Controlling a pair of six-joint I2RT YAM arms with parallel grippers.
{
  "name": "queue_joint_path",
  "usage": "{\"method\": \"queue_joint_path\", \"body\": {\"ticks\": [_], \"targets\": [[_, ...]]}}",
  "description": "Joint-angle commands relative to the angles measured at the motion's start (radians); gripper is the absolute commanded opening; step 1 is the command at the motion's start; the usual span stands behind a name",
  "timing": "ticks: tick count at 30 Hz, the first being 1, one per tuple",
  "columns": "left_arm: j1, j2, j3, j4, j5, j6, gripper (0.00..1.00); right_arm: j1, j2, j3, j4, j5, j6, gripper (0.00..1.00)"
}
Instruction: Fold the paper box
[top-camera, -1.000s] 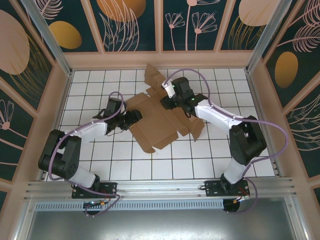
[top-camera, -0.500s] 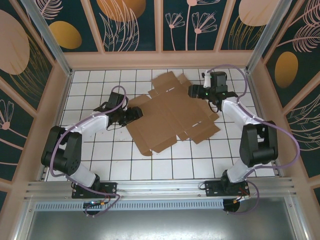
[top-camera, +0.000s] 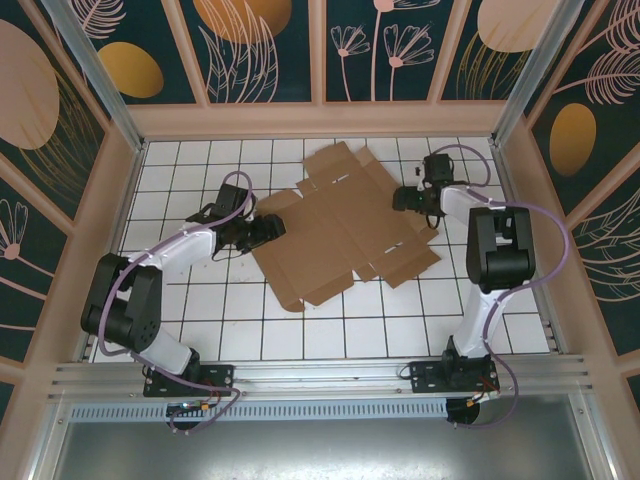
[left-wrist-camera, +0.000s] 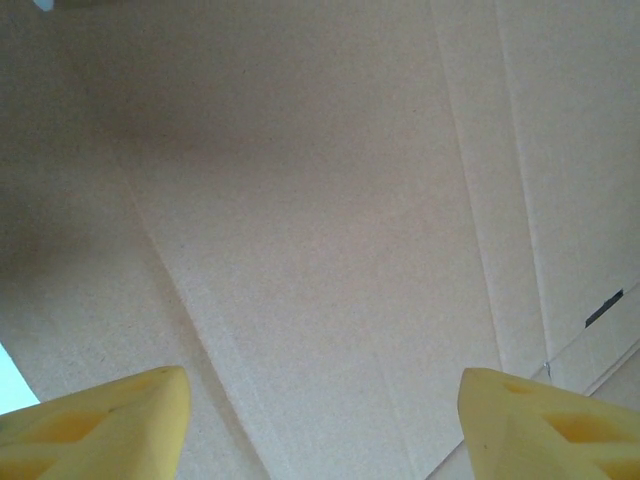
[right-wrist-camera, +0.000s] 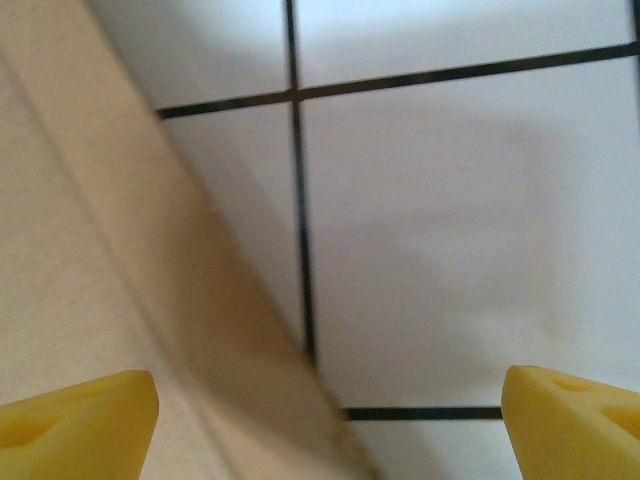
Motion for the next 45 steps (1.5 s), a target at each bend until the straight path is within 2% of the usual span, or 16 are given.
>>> {"method": "queue_joint_path", "body": {"ticks": [1,4,6,13,19,23,25,28,36,41,45], "targets": [[0.006,-0.041,0.004,-0.023,-0.017,0.028,0.72,-0.042,0.02,0.043,-0.029,-0.195,-0.017,0.89],[0.006,-0.051,-0.011,-0.009,-0.016,0.029,0.72,-0.056,0.067,0.061,-0.06,-0.437,0.007,0.82],[0.005,-0.06,-0.019,0.014,-0.002,0.021,0.72,-0.037,0.086,0.066,-0.066,-0.491,0.015,0.77],[0.005,-0.09,0.01,0.047,0.031,-0.011,0.7,0.024,0.09,0.054,-0.069,-0.4,-0.02,0.59],[0.005,-0.085,0.061,0.056,0.027,-0.026,0.69,0.091,0.011,0.009,-0.018,-0.297,-0.065,0.31],[0.005,-0.077,0.096,0.083,0.023,-0.049,0.68,0.167,-0.04,0.011,-0.007,-0.127,-0.137,0.17],[0.005,-0.077,0.116,0.109,0.03,-0.058,0.68,0.218,-0.075,0.013,0.013,-0.004,-0.197,0.09],[0.006,-0.071,0.164,0.143,0.032,-0.088,0.69,0.296,-0.12,0.018,0.061,0.167,-0.323,0.08],[0.004,0.085,0.361,0.222,0.157,-0.256,0.66,0.443,-0.24,-0.098,0.3,0.259,-0.762,0.08],[0.002,0.131,0.412,0.302,0.188,-0.32,0.67,0.496,-0.221,-0.051,0.294,0.343,-0.847,0.08],[-0.001,0.195,0.458,0.282,0.18,-0.342,0.66,0.52,-0.219,-0.044,0.337,0.397,-0.885,0.07]]}}
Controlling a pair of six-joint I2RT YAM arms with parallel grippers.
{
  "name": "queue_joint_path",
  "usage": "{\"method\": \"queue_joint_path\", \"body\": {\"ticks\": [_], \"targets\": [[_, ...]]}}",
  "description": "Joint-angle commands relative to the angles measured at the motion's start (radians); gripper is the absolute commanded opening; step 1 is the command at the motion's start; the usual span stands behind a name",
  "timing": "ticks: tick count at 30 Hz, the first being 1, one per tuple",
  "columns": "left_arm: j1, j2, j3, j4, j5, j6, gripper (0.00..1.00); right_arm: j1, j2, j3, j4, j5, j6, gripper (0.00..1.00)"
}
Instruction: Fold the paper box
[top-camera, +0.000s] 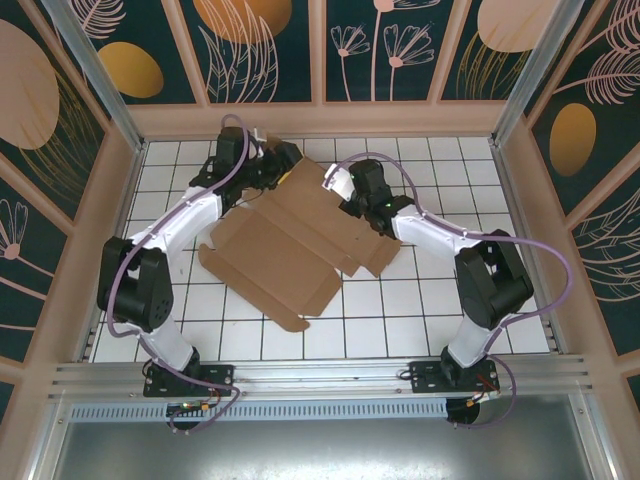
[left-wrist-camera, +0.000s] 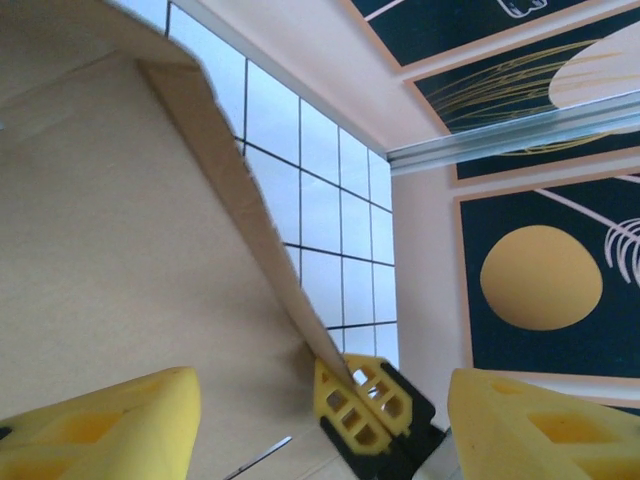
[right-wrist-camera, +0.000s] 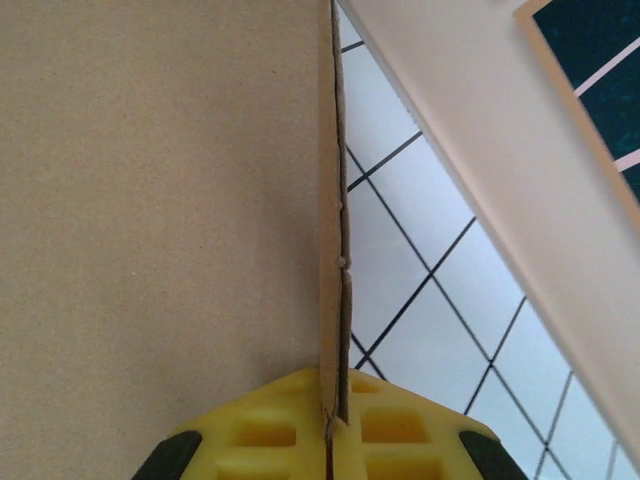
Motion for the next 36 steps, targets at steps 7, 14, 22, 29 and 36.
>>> {"method": "queue_joint_path", "body": {"ticks": [7,14,22,29,36], "targets": [[0.0,0.116,0.109,0.005,-0.005,-0.072,0.65,0.043,0.0,0.021,0.117,0.157,-0.134,0.07],[-0.009,0.193,0.191,0.012,-0.017,-0.093,0.63,0.061,-0.008,0.007,0.134,0.164,-0.141,0.08],[-0.011,0.258,0.238,0.014,-0.029,-0.101,0.44,0.083,-0.017,-0.026,0.178,0.179,-0.199,0.08],[-0.012,0.242,0.175,0.09,-0.028,-0.141,0.13,0.086,-0.026,-0.031,0.171,0.183,-0.212,0.19],[-0.007,0.119,-0.104,0.423,-0.11,-0.291,0.0,0.084,-0.133,0.008,-0.022,-0.013,0.015,0.67]]}}
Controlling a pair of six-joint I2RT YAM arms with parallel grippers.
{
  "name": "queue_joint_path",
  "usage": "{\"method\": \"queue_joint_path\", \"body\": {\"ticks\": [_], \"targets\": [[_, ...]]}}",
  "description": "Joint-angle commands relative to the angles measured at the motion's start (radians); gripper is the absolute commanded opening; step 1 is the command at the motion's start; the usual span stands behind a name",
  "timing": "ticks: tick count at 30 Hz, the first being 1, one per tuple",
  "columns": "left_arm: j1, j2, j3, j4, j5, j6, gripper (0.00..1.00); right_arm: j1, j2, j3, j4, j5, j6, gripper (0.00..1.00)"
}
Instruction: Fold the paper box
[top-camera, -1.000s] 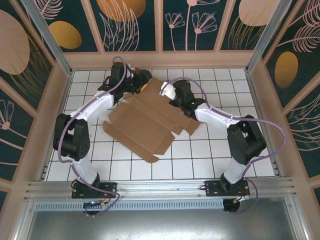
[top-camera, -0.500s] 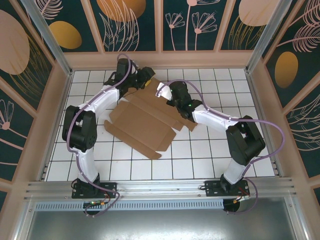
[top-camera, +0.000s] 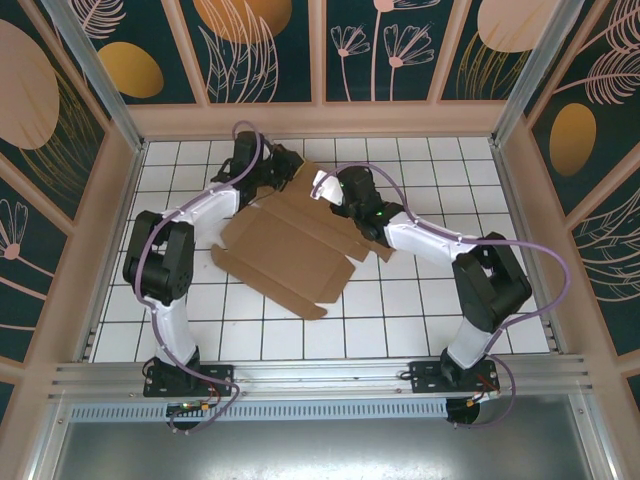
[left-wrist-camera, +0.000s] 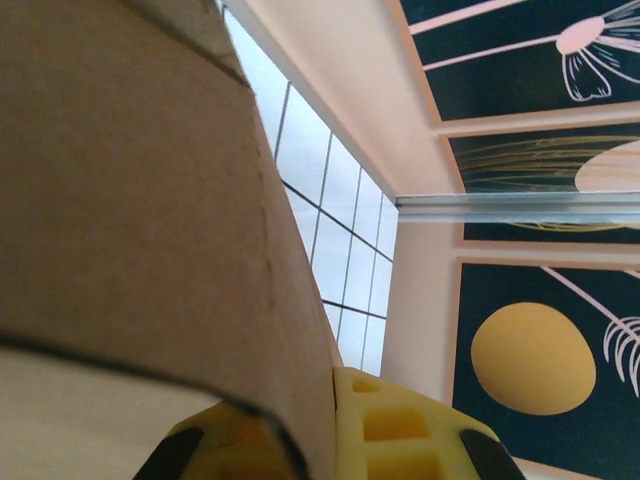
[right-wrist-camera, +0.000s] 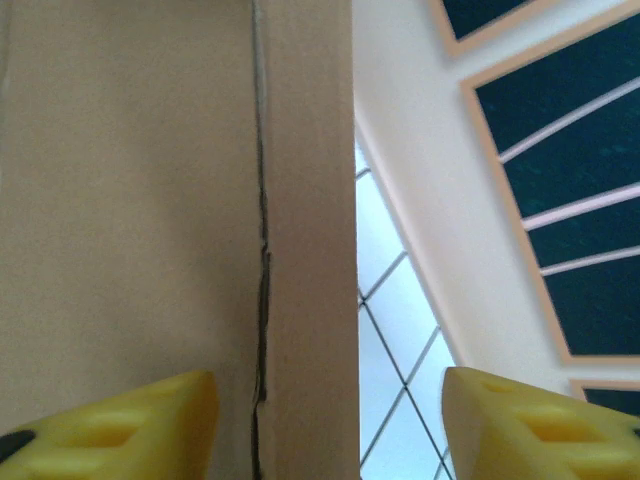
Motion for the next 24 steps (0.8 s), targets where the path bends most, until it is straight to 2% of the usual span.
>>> {"method": "queue_joint_path", "body": {"ticks": [1,2,5,10,14,16,19,21,24], "targets": [[-0.001,-0.083,-0.133,0.262,-0.068,-0.097,0.0,0.0,-0.137,0.026,-0.086,-0.158,0.18,0.7],[-0.001,-0.099,-0.182,0.328,-0.089,-0.123,0.0,-0.009,-0.175,0.013,-0.082,-0.203,0.235,0.73],[-0.002,-0.137,-0.303,0.496,-0.151,-0.191,0.0,-0.051,-0.273,-0.009,-0.078,-0.345,0.414,0.73],[-0.002,-0.187,-0.41,0.691,-0.214,-0.189,0.0,-0.131,-0.357,-0.009,-0.075,-0.374,0.769,0.72],[-0.002,-0.19,-0.471,0.859,-0.255,-0.229,0.0,-0.208,-0.338,0.038,-0.171,-0.462,0.956,0.67],[-0.001,-0.19,-0.487,0.892,-0.264,-0.242,0.0,-0.231,-0.328,0.036,-0.185,-0.476,1.074,0.66],[-0.002,-0.18,-0.511,0.903,-0.269,-0.254,0.0,-0.289,-0.276,0.065,-0.25,-0.564,1.289,0.64],[-0.001,-0.17,-0.534,0.933,-0.271,-0.269,0.0,-0.322,-0.224,0.088,-0.285,-0.665,1.376,0.65],[-0.001,-0.161,-0.551,0.93,-0.264,-0.275,0.0,-0.326,-0.172,0.088,-0.265,-0.709,1.412,0.71]]}}
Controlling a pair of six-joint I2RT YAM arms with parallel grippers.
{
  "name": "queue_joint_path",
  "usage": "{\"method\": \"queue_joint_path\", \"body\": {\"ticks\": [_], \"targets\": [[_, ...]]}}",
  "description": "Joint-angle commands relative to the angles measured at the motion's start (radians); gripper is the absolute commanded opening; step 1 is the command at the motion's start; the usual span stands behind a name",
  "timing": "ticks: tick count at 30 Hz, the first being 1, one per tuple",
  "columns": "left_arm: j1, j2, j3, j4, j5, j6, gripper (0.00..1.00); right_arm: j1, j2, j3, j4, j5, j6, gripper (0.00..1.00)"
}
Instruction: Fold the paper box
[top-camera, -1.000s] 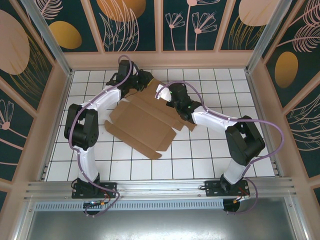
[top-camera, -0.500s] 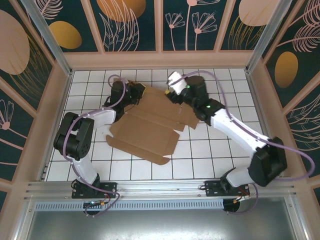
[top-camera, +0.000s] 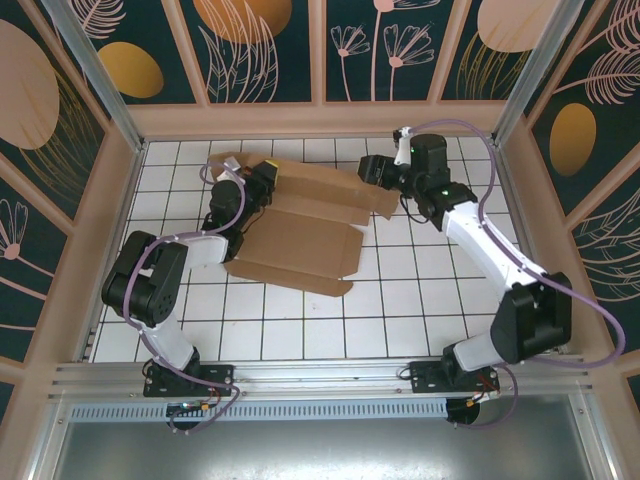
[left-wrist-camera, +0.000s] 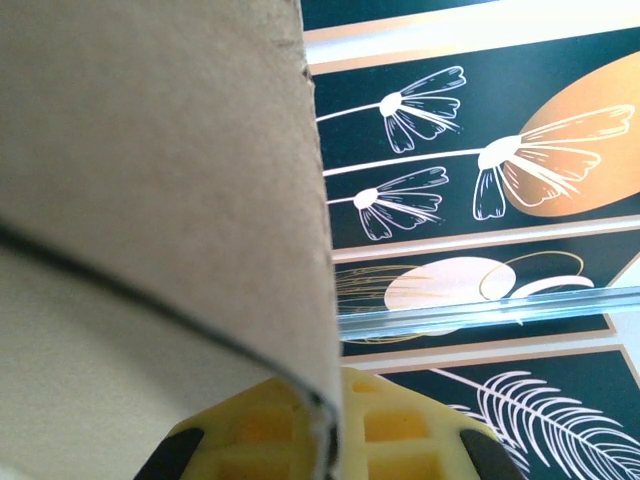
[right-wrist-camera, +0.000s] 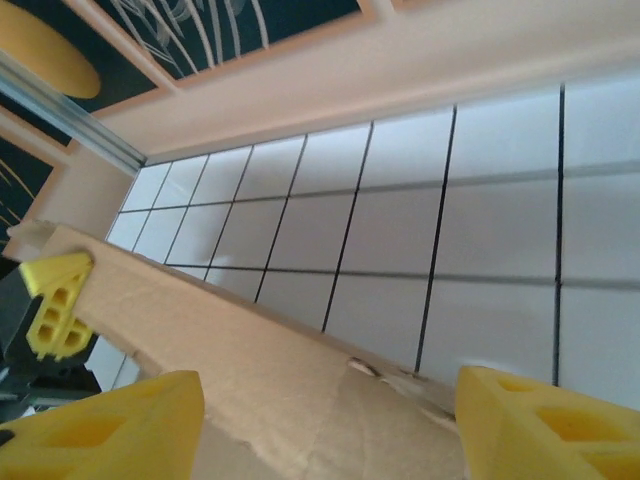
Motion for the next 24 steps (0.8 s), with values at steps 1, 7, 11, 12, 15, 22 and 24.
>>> {"method": "queue_joint_path", "body": {"ticks": [1,7,11,12,15,22,24], "targets": [[-0.001,-0.001,-0.02,0.09,-0.016,-0.025,0.0,-0.007,0.058,0.035,-0.044,-0.124,0.173,0.72],[-0.001,-0.019,-0.01,-0.014,-0.021,0.014,0.0,-0.032,0.105,0.013,0.05,-0.244,0.266,0.78],[-0.001,-0.028,-0.02,-0.053,-0.047,0.032,0.0,-0.034,0.102,0.048,-0.025,-0.184,0.236,0.78],[-0.002,-0.028,-0.023,-0.055,-0.049,0.032,0.0,-0.034,0.095,0.056,-0.045,-0.161,0.231,0.78],[-0.001,-0.027,-0.028,-0.055,-0.051,0.03,0.0,-0.041,0.077,0.076,-0.088,-0.151,0.234,0.77],[-0.001,-0.003,-0.039,-0.034,-0.048,0.021,0.0,-0.026,0.116,0.094,-0.166,-0.129,0.257,0.78],[-0.001,0.005,-0.03,-0.059,-0.041,0.025,0.0,-0.023,0.128,0.086,-0.151,-0.14,0.266,0.78]]}}
